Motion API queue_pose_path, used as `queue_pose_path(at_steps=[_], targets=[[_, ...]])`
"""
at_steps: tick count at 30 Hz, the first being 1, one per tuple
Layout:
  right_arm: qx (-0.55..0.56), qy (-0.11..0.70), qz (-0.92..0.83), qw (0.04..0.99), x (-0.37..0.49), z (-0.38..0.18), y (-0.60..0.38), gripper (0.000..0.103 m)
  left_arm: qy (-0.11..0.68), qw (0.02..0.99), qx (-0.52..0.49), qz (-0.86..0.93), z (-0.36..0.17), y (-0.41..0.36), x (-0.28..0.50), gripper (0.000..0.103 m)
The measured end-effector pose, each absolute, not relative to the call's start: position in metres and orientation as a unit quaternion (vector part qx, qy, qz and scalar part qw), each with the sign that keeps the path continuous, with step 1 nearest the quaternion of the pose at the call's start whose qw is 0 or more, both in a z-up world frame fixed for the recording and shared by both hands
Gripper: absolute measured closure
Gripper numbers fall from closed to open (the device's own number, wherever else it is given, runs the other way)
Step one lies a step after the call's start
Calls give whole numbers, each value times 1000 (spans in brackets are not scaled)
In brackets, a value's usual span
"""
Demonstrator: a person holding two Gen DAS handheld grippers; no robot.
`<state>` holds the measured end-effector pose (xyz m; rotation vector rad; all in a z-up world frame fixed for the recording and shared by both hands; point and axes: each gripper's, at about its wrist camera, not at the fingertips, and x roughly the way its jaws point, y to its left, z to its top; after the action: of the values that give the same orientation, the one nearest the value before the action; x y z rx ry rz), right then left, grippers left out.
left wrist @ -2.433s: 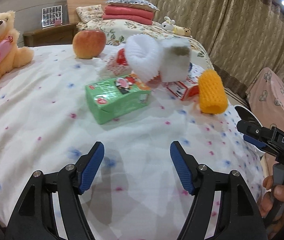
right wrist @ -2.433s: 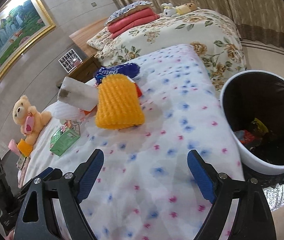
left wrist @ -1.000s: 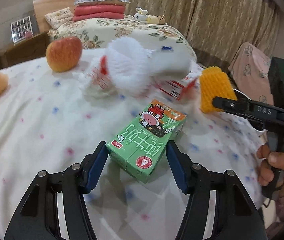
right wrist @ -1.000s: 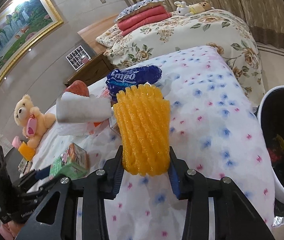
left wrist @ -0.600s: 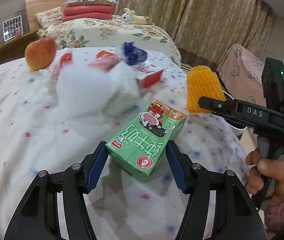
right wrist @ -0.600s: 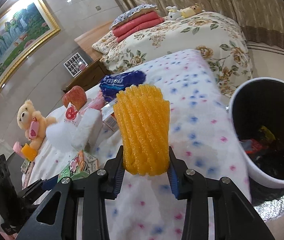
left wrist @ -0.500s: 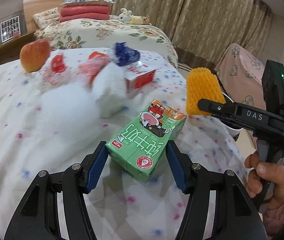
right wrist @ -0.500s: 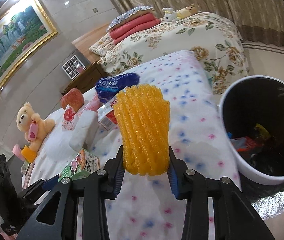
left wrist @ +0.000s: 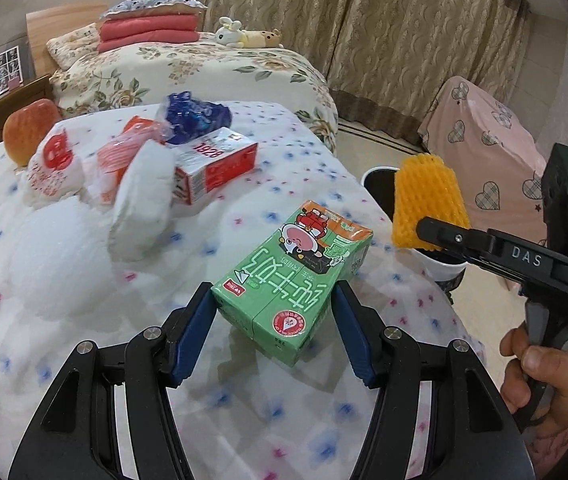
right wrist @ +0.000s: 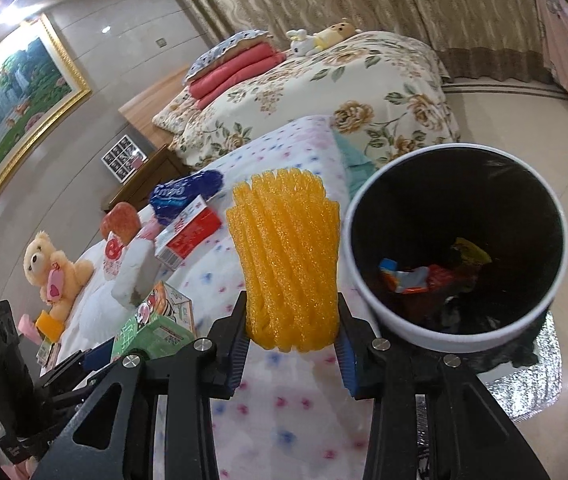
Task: Collect trash
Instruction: 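Carry the juice box and foam net over the trash bin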
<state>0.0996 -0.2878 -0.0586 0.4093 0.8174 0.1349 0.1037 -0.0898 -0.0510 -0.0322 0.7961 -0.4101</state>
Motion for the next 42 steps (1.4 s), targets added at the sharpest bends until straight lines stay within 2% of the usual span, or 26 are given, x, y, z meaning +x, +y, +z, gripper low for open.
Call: queue_pose_path(at_steps=[42], targets=[[223, 392, -21, 892, 87, -67, -382, 64, 383, 891, 29, -243, -40, -202, 142, 43]])
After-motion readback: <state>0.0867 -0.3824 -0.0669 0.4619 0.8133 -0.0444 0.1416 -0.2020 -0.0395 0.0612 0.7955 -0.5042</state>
